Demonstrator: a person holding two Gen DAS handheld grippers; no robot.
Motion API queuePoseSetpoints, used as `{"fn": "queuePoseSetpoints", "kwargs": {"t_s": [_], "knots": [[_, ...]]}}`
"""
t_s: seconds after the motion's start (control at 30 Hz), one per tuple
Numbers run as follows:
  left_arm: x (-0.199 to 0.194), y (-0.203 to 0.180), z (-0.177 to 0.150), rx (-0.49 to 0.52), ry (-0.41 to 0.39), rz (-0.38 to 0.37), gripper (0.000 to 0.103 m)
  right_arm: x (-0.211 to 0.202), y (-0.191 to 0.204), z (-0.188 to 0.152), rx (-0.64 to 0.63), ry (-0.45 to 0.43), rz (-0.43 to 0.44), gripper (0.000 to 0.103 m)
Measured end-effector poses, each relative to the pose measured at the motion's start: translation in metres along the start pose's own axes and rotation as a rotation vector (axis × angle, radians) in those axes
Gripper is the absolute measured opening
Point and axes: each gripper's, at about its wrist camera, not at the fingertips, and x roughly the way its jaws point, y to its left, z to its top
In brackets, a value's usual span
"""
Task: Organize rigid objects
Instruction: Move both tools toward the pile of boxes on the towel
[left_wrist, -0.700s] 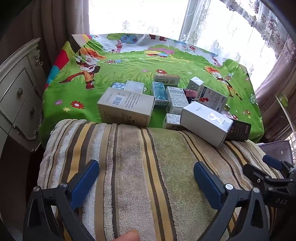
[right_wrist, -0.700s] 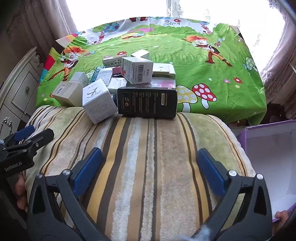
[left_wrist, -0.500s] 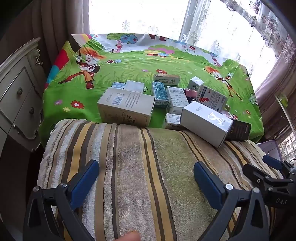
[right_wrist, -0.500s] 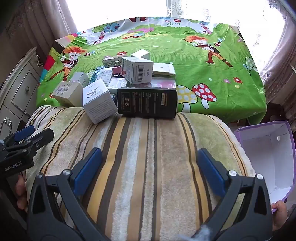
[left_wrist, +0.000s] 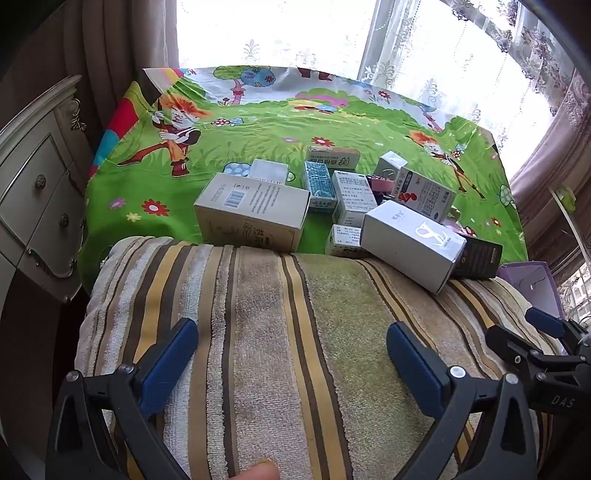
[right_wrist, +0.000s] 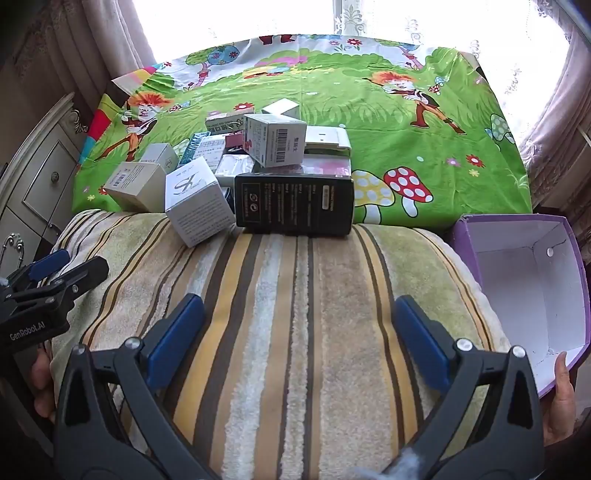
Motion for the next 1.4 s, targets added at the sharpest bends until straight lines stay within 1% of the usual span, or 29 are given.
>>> {"fn": "queuePoseSetpoints", "kwargs": {"t_s": [0.27, 0.5, 0.63, 0.93, 1.07, 1.3, 1.4], "knots": [[0.0, 0.002, 0.001, -0.012, 0.002, -0.005, 0.103, 0.0, -0.001, 0.0, 0.0, 0.0, 0.003, 0.103], [-0.002, 0.008, 0.002, -0.045, 0.002, -0.039, 0.103, 0.001, 0.0, 0.001, -0.006, 0.005, 0.001, 0.103], [0.0, 0.006, 0.002, -0.036, 0.005, -0.033, 0.103, 0.001, -0.001, 0.0, 0.0, 0.001, 0.006, 0.103], [-0.005, 0.018, 0.001, -0.101, -0.03, -0.123, 0.103, 0.001, -0.001, 0.001, 0.002, -0.001, 0.007, 0.103], [-0.007, 0.023, 0.001, -0.13, -0.044, -0.161, 0.103, 0.0, -0.002, -0.001, 0.002, -0.018, 0.012, 0.103], [-0.01, 0.03, 0.001, -0.188, -0.075, -0.256, 0.103, 0.003, -0.001, 0.0, -0.001, -0.018, 0.009, 0.103], [-0.011, 0.029, 0.001, -0.187, -0.082, -0.277, 0.103, 0.005, 0.001, 0.001, -0.012, -0.014, -0.003, 0.103]]}}
